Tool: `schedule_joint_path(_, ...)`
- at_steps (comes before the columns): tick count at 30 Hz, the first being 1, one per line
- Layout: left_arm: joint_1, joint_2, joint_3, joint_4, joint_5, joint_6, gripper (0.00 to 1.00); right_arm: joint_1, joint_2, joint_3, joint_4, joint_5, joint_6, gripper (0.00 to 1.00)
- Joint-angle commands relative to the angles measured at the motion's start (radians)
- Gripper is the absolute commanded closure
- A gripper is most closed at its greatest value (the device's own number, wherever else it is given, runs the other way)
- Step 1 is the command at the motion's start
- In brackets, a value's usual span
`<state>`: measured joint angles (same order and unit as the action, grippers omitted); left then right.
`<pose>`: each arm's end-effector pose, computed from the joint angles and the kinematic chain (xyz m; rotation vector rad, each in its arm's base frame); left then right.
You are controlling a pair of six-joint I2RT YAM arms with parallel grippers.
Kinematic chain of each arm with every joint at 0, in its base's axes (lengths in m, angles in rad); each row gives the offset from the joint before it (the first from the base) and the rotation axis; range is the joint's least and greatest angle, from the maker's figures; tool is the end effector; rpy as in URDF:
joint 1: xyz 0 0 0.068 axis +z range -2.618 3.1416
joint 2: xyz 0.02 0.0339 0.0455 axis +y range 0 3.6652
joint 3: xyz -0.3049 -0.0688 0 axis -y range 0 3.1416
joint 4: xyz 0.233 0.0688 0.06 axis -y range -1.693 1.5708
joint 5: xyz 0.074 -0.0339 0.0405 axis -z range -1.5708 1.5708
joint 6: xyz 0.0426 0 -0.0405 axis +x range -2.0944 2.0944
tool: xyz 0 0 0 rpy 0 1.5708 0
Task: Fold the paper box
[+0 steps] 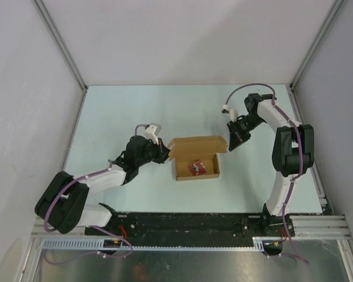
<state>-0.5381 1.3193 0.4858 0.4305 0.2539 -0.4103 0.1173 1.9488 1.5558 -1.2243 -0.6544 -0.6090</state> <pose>0.2102 -0.1379 0.2315 0.3045 2.0419 -0.8543 0.3602 0.0686 0.2554 -0.9987 2.6919 0.9614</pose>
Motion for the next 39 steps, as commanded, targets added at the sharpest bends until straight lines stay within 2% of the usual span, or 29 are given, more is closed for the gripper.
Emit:
schedule_joint_path(1, -0.017, -0.037, -0.01, 0.02, -0.005, -0.008, 1.0, 0.022, -0.004, 0.015, -0.026, -0.037, -0.021, 1.0)
schedule_joint_path(23, -0.06, -0.034, 0.002, 0.02, -0.028, -0.022, 1.0, 0.085, -0.056, -0.069, -0.06, -0.079, -0.061, 1.0)
schedule_joint_path(34, -0.059, -0.167, -0.047, -0.087, -0.3, -0.012, 0.99, 0.053, -0.076, -0.071, -0.018, -0.028, -0.049, 1.0)
schedule_joint_path(39, -0.06, -0.218, -0.055, -0.153, -0.285, -0.001, 1.0, 0.041, -0.076, -0.066, 0.005, -0.008, -0.044, 1.0)
